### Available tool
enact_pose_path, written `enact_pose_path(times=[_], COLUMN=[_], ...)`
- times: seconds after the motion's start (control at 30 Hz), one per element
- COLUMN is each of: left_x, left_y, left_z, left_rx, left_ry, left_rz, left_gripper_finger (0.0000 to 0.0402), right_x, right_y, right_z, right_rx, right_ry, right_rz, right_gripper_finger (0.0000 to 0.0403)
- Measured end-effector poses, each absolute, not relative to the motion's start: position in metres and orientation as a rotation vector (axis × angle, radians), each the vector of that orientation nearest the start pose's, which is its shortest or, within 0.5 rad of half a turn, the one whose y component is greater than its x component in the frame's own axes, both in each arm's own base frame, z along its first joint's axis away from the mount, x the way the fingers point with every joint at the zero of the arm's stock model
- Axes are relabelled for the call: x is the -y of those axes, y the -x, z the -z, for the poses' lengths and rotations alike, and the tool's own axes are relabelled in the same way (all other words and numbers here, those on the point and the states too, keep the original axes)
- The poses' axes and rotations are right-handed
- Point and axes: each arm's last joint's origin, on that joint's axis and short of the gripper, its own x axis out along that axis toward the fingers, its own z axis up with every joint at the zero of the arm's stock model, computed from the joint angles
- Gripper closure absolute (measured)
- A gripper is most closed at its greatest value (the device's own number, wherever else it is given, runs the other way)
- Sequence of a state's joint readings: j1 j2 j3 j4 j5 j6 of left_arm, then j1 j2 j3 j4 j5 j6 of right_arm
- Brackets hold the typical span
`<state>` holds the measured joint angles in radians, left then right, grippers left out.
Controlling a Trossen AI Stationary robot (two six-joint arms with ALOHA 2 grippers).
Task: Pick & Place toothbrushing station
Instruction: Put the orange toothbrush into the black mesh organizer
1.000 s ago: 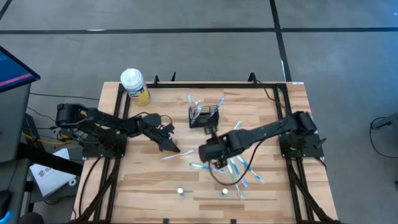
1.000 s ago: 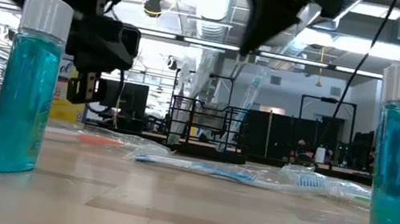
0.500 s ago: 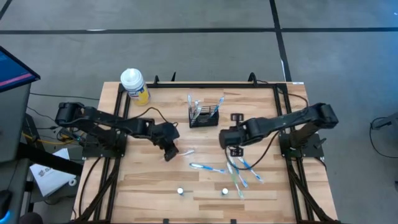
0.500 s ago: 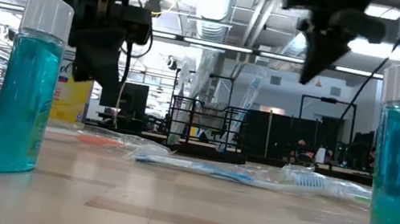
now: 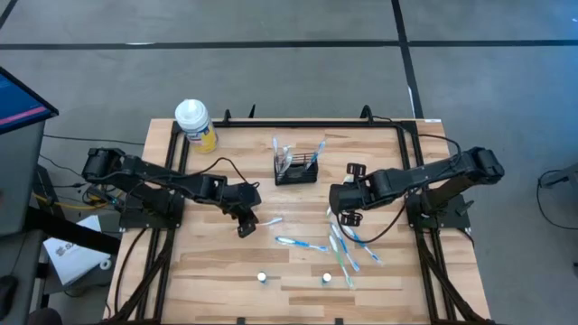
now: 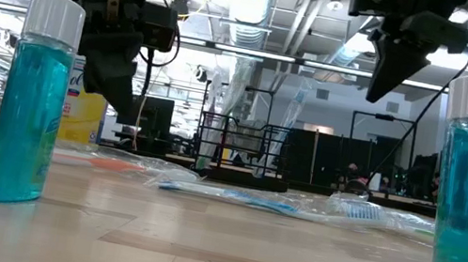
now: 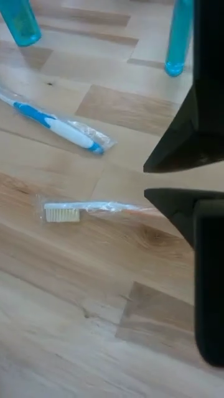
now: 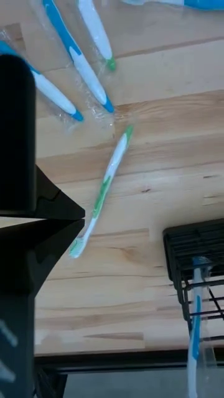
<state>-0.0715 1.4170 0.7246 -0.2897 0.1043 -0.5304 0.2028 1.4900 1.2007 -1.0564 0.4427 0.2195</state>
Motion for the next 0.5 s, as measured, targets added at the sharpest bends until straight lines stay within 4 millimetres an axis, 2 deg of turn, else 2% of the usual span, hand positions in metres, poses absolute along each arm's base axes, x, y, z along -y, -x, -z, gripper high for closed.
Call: enact_pose_path(times=[0.17, 0.5], left_x=[0.021, 0.022], left_y=[-0.266, -0.296], left_z=[-0.155, -0.152], left_rx=[-1.079, -1.069], left_ry=[0.495, 0.386], left_rz=[-0.133, -0.098], left_gripper_finger=[0.0305, 0.0275], right_x=[-0.043, -0.043], right_y=[-0.270, -0.271], right_z=[-0.263, -0.263], right_rx=[-1.234, -1.217], right_ry=[0.237, 0.231], right_rz=[0.340, 0.339], right_gripper_finger=[0.0403, 0.0403])
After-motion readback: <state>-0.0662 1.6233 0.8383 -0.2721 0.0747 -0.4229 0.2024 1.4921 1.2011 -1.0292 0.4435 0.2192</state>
